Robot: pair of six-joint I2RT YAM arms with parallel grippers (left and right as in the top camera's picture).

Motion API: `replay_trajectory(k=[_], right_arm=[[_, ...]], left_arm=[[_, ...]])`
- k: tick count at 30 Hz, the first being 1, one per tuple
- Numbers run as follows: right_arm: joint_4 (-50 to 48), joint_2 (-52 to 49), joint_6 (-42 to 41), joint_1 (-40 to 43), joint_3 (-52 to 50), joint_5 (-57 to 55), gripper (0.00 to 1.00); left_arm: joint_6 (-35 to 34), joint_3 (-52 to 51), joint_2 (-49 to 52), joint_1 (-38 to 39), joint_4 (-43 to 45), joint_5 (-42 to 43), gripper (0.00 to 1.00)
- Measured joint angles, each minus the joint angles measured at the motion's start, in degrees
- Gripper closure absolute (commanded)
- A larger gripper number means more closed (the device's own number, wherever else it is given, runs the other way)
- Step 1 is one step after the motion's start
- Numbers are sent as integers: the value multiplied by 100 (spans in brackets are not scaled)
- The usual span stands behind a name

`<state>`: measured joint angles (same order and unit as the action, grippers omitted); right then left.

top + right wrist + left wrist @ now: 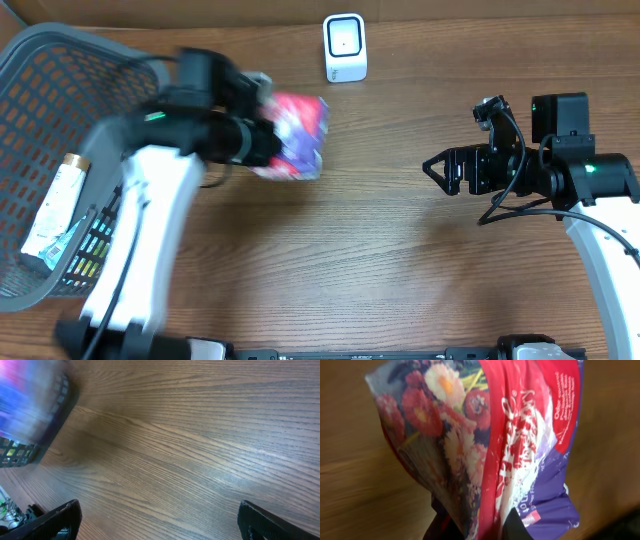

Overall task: Scan the item barcode
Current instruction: 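Grasp the red-purple pouch with the left gripper and lift it out, then place the red-purple pouch on the table center and release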

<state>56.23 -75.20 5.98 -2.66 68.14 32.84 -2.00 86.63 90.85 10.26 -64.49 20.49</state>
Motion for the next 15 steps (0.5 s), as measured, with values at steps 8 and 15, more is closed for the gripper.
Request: replay_trajectory(k=[8,15], right_arm=[[0,0,-2,0,0,-2,0],[0,0,-2,0,0,0,0]], left_arm=[[92,-778,1639,688,1064,1189,74],[63,-529,1912,885,800,1519,10]])
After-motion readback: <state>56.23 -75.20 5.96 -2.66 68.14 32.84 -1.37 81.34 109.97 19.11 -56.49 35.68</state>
